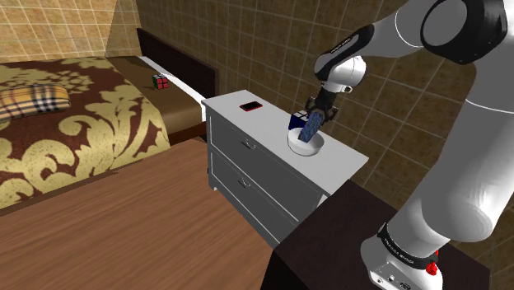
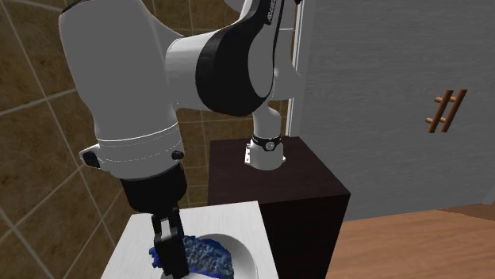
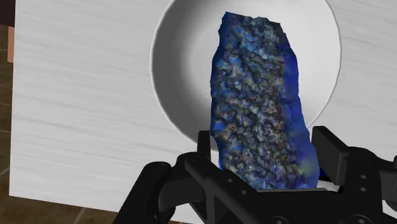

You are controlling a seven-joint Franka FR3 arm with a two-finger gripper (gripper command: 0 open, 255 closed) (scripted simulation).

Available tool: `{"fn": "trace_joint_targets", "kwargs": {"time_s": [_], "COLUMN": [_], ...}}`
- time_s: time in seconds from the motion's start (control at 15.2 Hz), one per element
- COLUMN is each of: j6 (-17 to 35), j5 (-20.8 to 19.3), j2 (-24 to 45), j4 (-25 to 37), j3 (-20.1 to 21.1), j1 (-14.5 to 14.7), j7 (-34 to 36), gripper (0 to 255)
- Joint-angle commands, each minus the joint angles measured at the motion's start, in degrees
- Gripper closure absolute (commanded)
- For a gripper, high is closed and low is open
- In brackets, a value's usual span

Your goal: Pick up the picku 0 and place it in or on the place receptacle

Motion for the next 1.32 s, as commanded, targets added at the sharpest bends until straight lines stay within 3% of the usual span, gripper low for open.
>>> {"fn": "trace_joint_targets", "kwargs": {"time_s": [0.0, 0.73, 1.25], "j6": [1.0, 7.5, 7.5], "j5": [1.0, 8.3, 8.3], "j2": [1.1, 8.1, 8.1], "j4": [-0.1, -1.2, -1.2], "j3": [0.5, 3.7, 3.7], "j1": [0.0, -2.4, -2.4], "j7": [-0.3, -5.8, -5.8], "gripper": [255, 255, 255]}}
